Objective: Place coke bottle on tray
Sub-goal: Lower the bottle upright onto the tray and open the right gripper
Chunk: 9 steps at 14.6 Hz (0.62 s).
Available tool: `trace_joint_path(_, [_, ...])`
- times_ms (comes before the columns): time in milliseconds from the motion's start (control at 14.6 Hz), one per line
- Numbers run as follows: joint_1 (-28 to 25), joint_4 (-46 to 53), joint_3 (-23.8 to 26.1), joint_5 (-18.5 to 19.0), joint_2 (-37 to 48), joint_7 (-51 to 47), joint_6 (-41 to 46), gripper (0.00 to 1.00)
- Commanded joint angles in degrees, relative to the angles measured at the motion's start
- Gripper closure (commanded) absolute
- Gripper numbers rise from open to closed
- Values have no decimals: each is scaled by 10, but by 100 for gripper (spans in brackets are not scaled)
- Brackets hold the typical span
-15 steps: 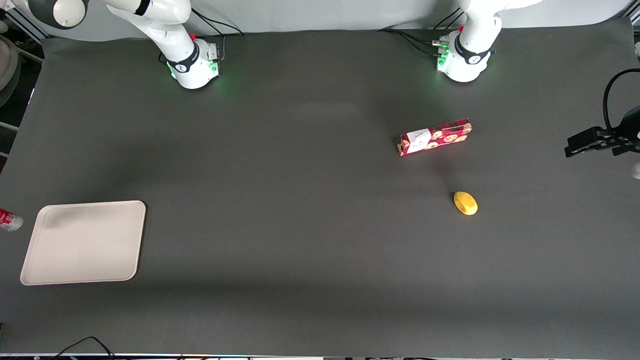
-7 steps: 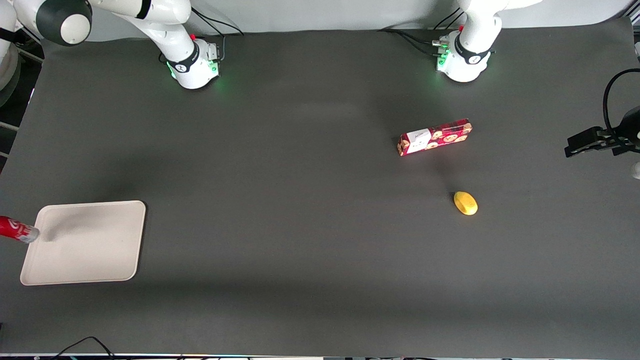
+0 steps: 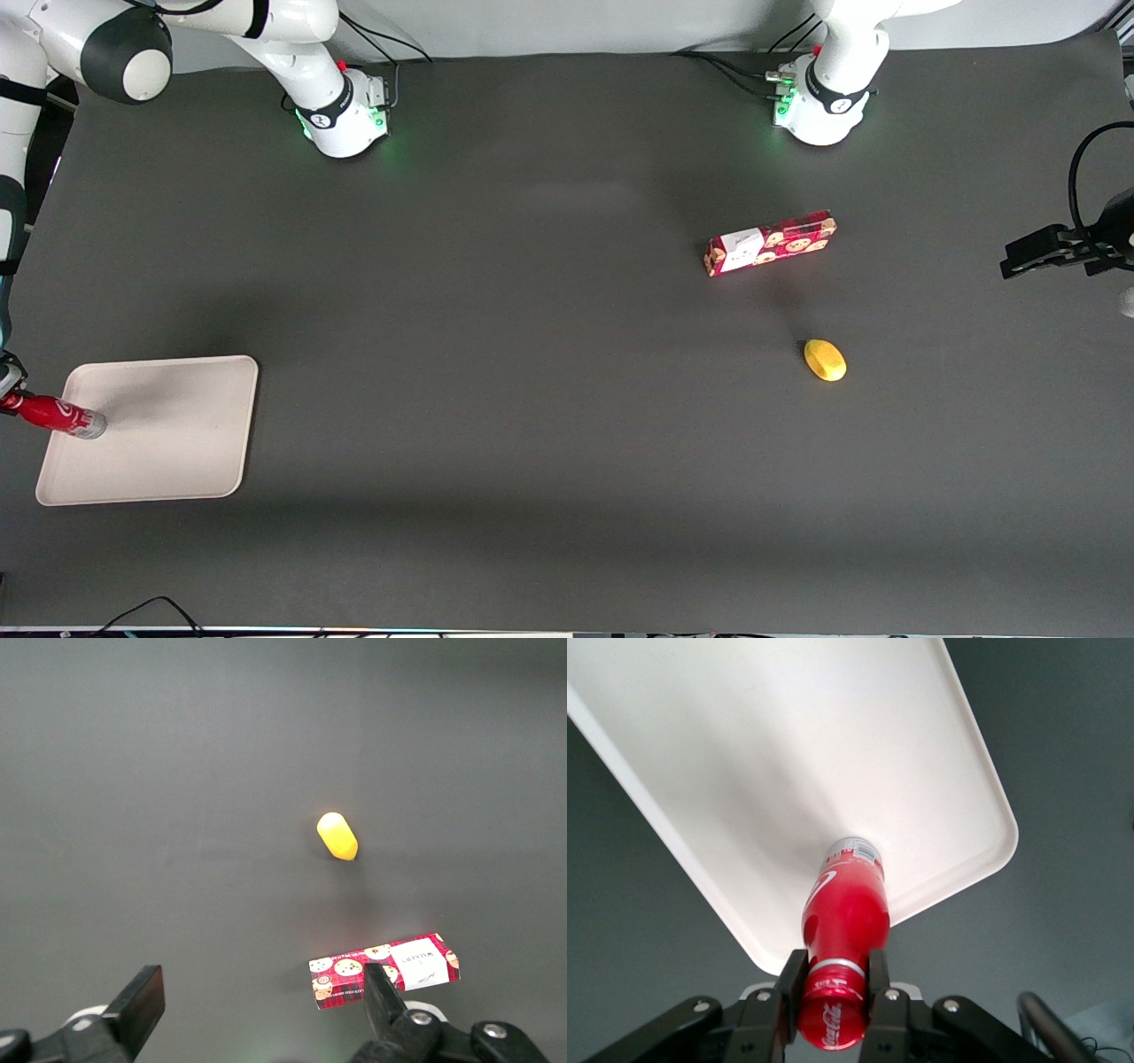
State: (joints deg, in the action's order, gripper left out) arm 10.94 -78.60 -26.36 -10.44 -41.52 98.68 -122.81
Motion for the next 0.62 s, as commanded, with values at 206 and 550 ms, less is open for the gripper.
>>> trace_joint_path(206, [4,18,-4,-7,-8,47,1,83])
trace_joint_path(550, [3,20,-4,-12,-12,37,1,0])
